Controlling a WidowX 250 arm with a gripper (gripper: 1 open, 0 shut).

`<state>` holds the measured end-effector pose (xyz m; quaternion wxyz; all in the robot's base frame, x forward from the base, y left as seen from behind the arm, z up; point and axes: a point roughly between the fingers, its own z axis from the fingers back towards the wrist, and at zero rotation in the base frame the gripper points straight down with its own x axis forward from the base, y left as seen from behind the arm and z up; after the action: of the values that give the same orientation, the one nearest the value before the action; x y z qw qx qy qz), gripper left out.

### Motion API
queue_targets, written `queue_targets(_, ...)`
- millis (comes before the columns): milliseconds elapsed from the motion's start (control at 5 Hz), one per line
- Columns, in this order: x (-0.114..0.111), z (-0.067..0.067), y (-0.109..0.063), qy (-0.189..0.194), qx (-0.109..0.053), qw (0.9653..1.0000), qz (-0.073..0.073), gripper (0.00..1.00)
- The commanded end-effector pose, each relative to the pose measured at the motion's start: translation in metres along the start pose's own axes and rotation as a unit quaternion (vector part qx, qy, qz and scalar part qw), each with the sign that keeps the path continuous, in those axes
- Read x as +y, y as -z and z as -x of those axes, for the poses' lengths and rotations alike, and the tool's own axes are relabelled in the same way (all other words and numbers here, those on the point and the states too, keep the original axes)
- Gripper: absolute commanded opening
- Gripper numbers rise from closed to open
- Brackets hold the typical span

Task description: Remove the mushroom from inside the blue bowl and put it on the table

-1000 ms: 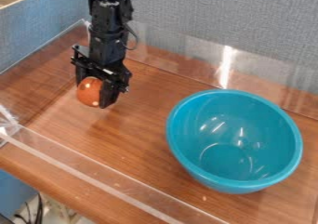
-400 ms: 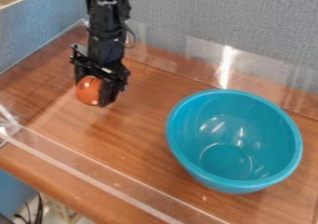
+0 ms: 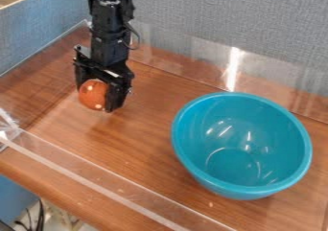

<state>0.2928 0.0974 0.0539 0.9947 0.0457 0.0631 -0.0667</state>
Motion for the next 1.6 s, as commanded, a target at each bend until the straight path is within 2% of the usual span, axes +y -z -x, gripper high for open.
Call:
queue_targets(0,0.0109,-0.0022,-0.0283,-0.014,-0.041,0.9990,-0.010,1.00)
queue_targets(600,0.0160,0.0039,-0.0358,-0.029,-0.050,0.9983,-0.004,1.00)
queue_targets(1400,0.0201,0.0038,-0.0276,-0.037,-0.052,0.9980,0.001,1.00)
